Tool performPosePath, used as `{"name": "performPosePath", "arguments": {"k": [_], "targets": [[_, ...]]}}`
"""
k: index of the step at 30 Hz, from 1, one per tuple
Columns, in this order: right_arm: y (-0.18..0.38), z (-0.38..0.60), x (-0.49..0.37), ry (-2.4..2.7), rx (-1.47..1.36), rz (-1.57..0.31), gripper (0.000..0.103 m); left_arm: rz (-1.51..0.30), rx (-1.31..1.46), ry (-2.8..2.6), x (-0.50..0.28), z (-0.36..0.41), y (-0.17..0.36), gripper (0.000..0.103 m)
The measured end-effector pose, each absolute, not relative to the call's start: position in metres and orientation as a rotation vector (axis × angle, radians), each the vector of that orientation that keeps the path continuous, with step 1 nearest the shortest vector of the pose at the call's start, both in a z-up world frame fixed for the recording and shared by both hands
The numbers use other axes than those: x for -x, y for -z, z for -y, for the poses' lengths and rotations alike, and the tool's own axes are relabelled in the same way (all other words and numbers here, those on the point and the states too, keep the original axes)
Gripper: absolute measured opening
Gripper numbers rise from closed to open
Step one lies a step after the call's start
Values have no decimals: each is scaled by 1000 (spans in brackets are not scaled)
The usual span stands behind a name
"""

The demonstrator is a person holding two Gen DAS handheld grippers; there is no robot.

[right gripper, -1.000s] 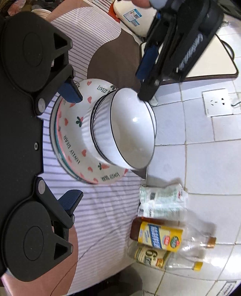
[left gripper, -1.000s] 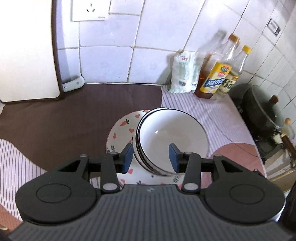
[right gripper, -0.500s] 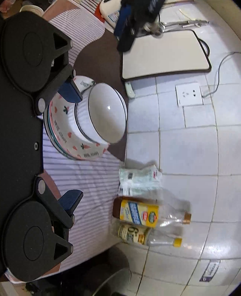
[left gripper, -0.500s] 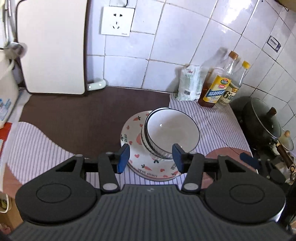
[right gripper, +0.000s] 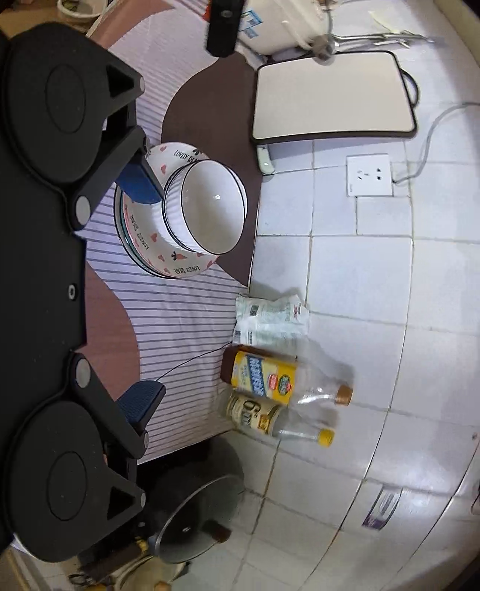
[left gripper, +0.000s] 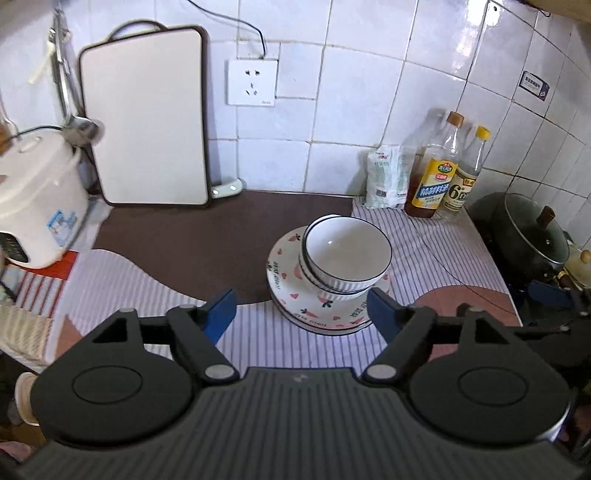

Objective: Organize plates and bowls

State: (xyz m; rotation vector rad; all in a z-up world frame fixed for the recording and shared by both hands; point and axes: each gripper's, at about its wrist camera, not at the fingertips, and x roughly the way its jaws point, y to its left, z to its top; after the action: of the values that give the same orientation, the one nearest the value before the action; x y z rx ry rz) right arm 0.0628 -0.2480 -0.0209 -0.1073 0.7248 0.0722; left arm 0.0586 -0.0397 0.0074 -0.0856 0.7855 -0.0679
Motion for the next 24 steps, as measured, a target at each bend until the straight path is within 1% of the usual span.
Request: {"name": "performPosePath", "arguments": {"k": [1, 2, 3, 5, 10, 11, 15, 24], "targets": [[18, 251, -60, -70, 89, -734, 103, -780, 75, 56, -52, 41, -10, 86], [14, 254, -56, -66, 68, -748, 103, -773, 65, 50, -47, 42, -13, 89], [11, 258, -52, -66, 46, -755, 103, -761, 56, 45, -41, 42, -16, 90], [3, 266, -42, -72, 1, -746, 103, -738, 43, 39, -29, 42, -19, 95], [-12, 283, -21, -13, -88, -721, 103, -708, 31, 4, -7, 38, -20, 96], [-13, 285, -20, -3, -94, -722, 103, -711, 29, -9, -5, 37, -19, 98], [-13, 289, -9, -11, -92, -739, 103, -702, 39, -28, 7, 32, -18, 98], [-15, 266, 22, -23, 27, -726, 103, -669, -11, -17, 27, 34, -15, 98]]}}
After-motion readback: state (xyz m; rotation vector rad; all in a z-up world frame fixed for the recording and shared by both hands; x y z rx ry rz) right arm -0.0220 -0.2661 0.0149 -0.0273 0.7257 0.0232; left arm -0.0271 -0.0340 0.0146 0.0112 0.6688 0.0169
